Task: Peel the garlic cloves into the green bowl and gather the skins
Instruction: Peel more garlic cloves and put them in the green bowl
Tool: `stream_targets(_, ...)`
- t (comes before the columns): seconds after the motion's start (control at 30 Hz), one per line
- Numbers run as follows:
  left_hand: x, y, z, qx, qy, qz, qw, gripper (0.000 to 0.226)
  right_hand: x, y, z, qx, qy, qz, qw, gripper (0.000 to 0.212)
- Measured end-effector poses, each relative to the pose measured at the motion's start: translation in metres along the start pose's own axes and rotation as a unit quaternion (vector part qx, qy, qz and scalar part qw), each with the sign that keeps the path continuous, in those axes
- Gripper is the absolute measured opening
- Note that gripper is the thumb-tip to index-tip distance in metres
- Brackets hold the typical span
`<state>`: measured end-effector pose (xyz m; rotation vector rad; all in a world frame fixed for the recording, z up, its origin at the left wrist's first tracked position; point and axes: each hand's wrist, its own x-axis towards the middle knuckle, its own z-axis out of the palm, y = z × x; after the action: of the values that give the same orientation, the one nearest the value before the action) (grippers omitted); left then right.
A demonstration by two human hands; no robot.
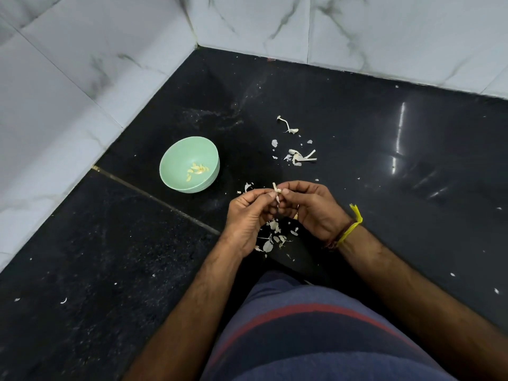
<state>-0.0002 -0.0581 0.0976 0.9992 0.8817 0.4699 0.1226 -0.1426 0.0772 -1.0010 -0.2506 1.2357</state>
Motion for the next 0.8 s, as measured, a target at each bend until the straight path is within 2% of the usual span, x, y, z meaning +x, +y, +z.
stream_targets(0.07, 0.0, 0.0, 0.0, 0.015, 0.014, -0.001, 1.0, 0.009, 0.0, 0.004, 0.001, -0.056, 0.027, -0.048, 0.997, 0.011)
stream_targets(0.17, 0.003, -0.001, -0.001, 0.058, 0.041, 0.014, 0.997, 0.009, 0.0, 0.009, 0.001, -0.21, 0.066, -0.141, 0.965, 0.011)
stream_targets(0.3, 0.003, 0.0, 0.001, 0.094, 0.061, 0.036, 0.993, 0.013, -0.005, 0.011, 0.005, -0.285, 0.062, -0.177, 0.94, 0.012)
stream_targets(0.43, 0.002, 0.0, 0.001, 0.098, 0.065, 0.03, 0.993, 0.011, -0.007, 0.01, 0.008, -0.261, 0.071, -0.174, 0.947, 0.009)
stream_targets(0.53, 0.004, -0.004, -0.001, 0.1, 0.075, 0.028, 0.992, 0.013, -0.009, 0.012, 0.007, -0.203, 0.078, -0.148, 0.965, 0.01)
stream_targets(0.7, 0.005, -0.012, -0.005, 0.153, 0.093, 0.054, 0.982, 0.016, -0.007, 0.005, -0.001, -0.056, 0.091, -0.084, 0.991, 0.018)
stream_targets(0.8, 0.013, -0.023, -0.012, 0.212, 0.115, 0.087, 0.966, 0.014, -0.006, -0.001, -0.004, -0.04, 0.105, -0.068, 0.991, 0.012)
